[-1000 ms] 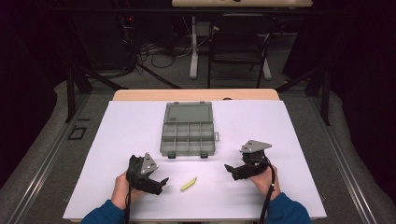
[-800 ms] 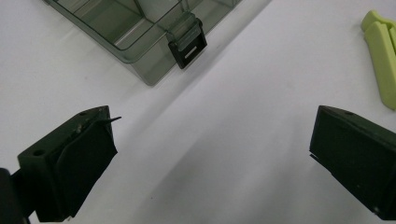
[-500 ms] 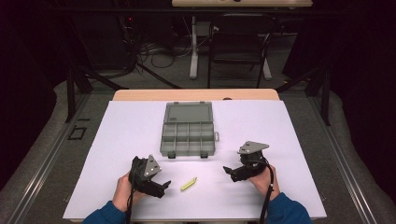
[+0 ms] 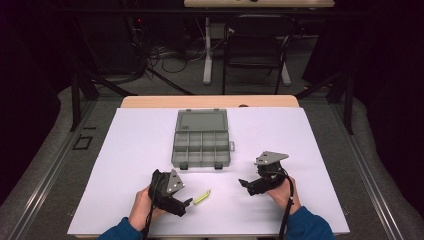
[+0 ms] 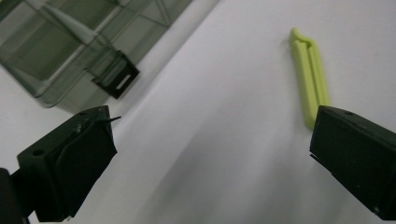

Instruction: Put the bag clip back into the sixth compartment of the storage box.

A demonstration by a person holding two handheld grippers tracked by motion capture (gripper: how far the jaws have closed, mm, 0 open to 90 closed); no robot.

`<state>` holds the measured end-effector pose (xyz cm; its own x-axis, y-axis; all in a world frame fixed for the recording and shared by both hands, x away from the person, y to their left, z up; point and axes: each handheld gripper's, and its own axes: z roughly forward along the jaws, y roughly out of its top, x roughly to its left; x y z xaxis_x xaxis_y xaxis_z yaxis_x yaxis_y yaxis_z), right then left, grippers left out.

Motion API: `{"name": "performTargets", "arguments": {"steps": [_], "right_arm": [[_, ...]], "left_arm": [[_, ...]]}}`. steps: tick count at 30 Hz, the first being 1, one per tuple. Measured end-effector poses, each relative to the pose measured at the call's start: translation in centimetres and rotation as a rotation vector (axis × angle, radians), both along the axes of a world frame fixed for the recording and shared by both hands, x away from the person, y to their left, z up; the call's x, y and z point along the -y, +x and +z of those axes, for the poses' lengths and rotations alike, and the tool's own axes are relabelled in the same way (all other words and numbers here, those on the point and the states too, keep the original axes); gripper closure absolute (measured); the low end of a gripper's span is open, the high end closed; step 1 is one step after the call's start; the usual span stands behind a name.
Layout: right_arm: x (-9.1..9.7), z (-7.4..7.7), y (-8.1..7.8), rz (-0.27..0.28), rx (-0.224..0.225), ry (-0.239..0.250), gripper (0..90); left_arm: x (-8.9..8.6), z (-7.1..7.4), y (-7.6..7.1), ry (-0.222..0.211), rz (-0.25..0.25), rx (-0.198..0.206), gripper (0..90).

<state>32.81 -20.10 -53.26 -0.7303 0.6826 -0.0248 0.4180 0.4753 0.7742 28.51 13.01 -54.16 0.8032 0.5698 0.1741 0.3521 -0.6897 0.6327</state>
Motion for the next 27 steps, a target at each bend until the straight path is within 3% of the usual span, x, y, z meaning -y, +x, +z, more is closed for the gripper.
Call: {"name": "performTargets", "arguments": {"steps": [6, 8, 27], "right_arm": [[0.0, -0.1, 0.1, 0.004, -0.010, 0.007, 0.0], [-0.1, -0.1, 0.1, 0.009, -0.016, 0.010, 0.0], [-0.6, -0.2, 0.2, 0.033, 0.004, -0.035, 0.0]], "left_arm": [[1.2, 0.0, -0.3, -0.003, -0.030, -0.015, 0.1], [1.7, 0.1, -0.4, 0.002, -0.060, -0.041, 2.3], [3.5, 0.1, -0.6, -0.016, -0.160, -0.081, 53.5]]}}
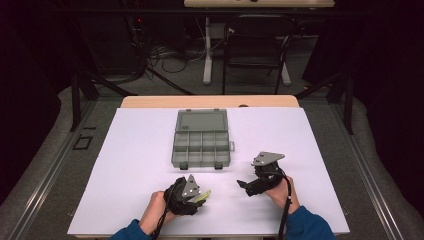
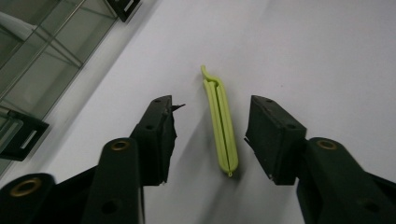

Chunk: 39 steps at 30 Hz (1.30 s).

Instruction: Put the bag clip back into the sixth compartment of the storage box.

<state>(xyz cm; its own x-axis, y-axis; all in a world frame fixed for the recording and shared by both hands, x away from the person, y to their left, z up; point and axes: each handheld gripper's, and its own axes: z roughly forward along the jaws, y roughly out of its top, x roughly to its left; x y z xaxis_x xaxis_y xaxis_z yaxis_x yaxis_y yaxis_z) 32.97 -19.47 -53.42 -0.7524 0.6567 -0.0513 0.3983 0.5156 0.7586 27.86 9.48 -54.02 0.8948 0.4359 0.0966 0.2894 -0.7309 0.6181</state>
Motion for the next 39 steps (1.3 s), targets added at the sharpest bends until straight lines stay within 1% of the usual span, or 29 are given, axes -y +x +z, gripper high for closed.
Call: {"name": "performTargets", "arguments": {"steps": [3, 5, 7, 8, 10, 13, 18, 19, 22, 23, 26, 28, 31, 34, 35, 39], "right_arm": [[0.01, 0.04, 0.00, -0.002, 0.018, -0.008, 0.0], [0.05, 0.02, 0.02, 0.000, 0.018, 0.001, 0.0], [-0.02, -0.06, 0.04, 0.003, 0.021, 0.001, 0.0], [-0.05, -0.06, 0.03, 0.005, 0.016, -0.001, 0.0], [-0.15, -0.08, -0.01, 0.007, 0.017, -0.002, 0.0], [-0.19, -0.05, -0.02, 0.008, 0.021, -0.010, 0.0], [-0.22, -0.07, -0.02, 0.011, 0.021, -0.015, 0.0], [-0.21, -0.07, -0.02, 0.012, 0.021, -0.015, 0.0], [-0.21, -0.05, -0.05, 0.014, 0.024, -0.013, 0.0], [-0.20, 0.02, -0.08, 0.016, 0.022, -0.017, 0.0], [-0.27, 0.05, -0.17, 0.016, 0.033, 0.001, 0.0], [-0.31, 0.04, -0.18, 0.019, 0.028, -0.002, 0.0], [-0.38, -0.06, -0.17, 0.021, 0.021, -0.006, 0.0], [-0.42, -0.11, -0.12, 0.024, 0.023, -0.003, 0.0], [-0.39, -0.09, -0.13, 0.026, 0.020, -0.002, 0.0], [-0.36, -0.04, -0.07, 0.026, 0.027, 0.007, 0.0]], "left_arm": [[0.18, -0.05, 0.09, 0.001, -0.005, -0.008, 57.9], [0.29, -0.14, 0.16, 0.009, -0.005, -0.013, 60.7], [0.37, -0.30, 0.29, 0.014, -0.001, -0.021, 63.6], [0.40, -0.37, 0.32, 0.015, 0.000, -0.024, 64.9], [0.43, -0.47, 0.39, 0.019, 0.003, -0.030, 67.1], [0.37, -0.70, 0.52, 0.017, 0.003, -0.043, 67.4], [0.06, -0.84, 0.72, -0.007, 0.020, -0.056, 70.6], [-0.05, -0.84, 0.77, -0.008, 0.020, -0.064, 71.6], [-0.11, -0.97, 0.90, -0.031, 0.021, -0.083, 75.8], [-0.10, -0.96, 0.90, -0.029, 0.018, -0.082, 77.2], [0.00, -0.91, 0.74, -0.014, 0.016, -0.068, 78.4], [0.09, -0.88, 0.62, -0.005, 0.014, -0.058, 78.8], [0.07, -0.90, 0.58, -0.010, 0.013, -0.054, 79.2], [0.04, -0.77, 0.42, 0.007, 0.016, -0.031, 79.4], [-0.02, -0.66, 0.33, 0.008, 0.017, -0.021, 79.4], [-0.34, -0.32, 0.28, 0.006, 0.022, -0.006, 79.5]]}}
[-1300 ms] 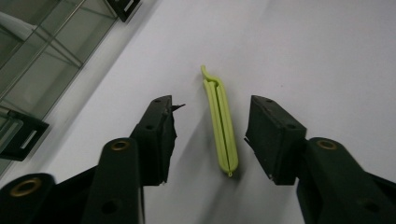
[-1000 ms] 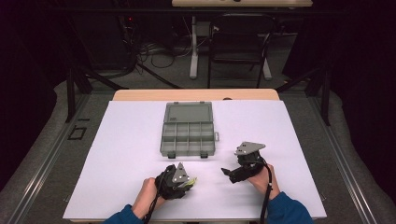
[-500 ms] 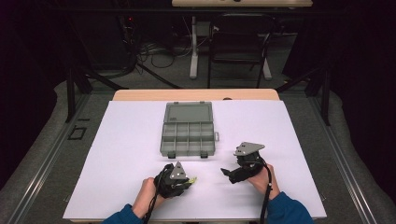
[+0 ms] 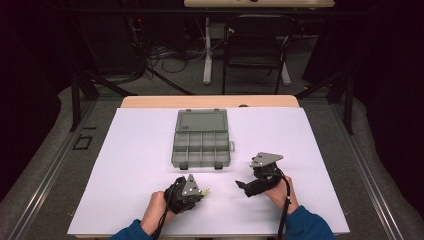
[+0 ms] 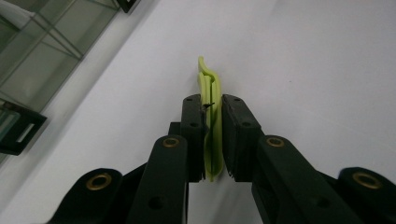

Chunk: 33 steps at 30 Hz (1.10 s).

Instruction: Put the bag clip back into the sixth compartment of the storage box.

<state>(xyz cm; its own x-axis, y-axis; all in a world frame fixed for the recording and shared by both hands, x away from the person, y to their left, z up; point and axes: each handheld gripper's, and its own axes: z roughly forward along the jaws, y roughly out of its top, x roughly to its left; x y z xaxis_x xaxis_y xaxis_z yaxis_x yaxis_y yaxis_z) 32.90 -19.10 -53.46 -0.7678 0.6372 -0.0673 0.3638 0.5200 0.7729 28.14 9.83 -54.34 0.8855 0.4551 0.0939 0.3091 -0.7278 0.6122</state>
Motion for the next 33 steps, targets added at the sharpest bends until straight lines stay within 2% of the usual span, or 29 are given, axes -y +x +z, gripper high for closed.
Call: {"name": "performTargets", "arguments": {"steps": [12, 21, 33], "right_arm": [[0.3, 0.2, 0.1, -0.009, -0.002, 0.028, 0.0], [0.1, 0.0, 0.2, -0.001, -0.003, 0.011, 0.0], [0.2, 0.1, 0.2, -0.007, 0.001, 0.009, 0.0]], "left_arm": [[-1.0, 0.4, 0.5, -0.014, 0.039, 0.023, 79.5], [-1.9, 1.4, 0.7, -0.074, 0.053, 0.023, 79.6], [-2.8, 2.8, 1.3, -0.081, 0.084, 0.059, 79.6]]}}
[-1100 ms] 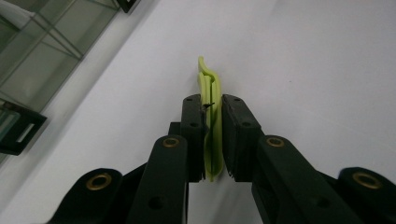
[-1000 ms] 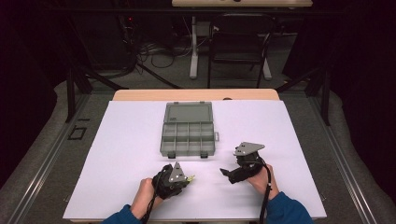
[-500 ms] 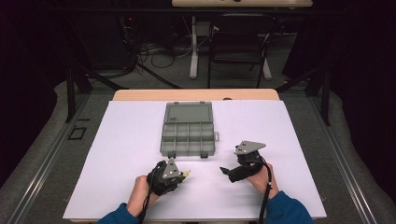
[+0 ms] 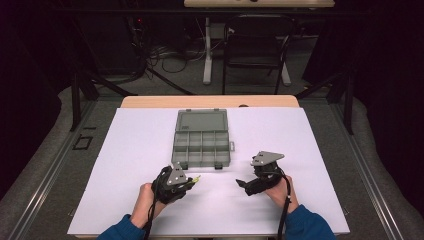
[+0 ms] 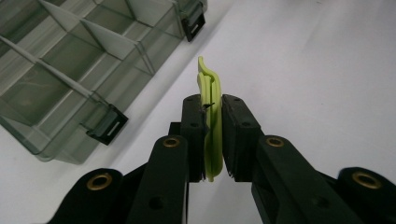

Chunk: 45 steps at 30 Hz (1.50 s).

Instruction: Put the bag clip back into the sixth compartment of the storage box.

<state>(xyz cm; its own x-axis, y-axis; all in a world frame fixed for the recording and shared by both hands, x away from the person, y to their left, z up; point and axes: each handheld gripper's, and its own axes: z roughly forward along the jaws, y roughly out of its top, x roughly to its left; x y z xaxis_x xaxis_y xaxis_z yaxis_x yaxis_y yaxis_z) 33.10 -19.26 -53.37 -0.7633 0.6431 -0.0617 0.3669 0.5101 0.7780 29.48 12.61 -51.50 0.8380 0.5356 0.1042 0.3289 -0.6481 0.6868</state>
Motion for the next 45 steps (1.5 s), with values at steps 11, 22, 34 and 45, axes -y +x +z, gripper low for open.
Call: {"name": "performTargets", "arguments": {"steps": [11, 22, 34, 45], "right_arm": [[0.0, 0.0, 0.0, -0.004, 0.010, 0.005, 0.0], [0.0, 0.1, -0.1, -0.010, 0.020, 0.023, 0.0], [0.0, 0.1, -0.3, -0.009, 0.025, 0.021, 0.0], [0.0, 0.1, -0.3, -0.009, 0.034, 0.020, 0.0]], "left_arm": [[-1.5, 1.6, 1.1, -0.031, 0.037, 0.018, 79.7], [-1.7, 2.6, 2.3, -0.062, 0.028, 0.015, 79.6], [-1.3, 2.9, 3.3, -0.020, 0.049, 0.043, 79.6], [-1.3, 3.8, 4.6, -0.044, 0.090, 0.052, 79.6]]}}
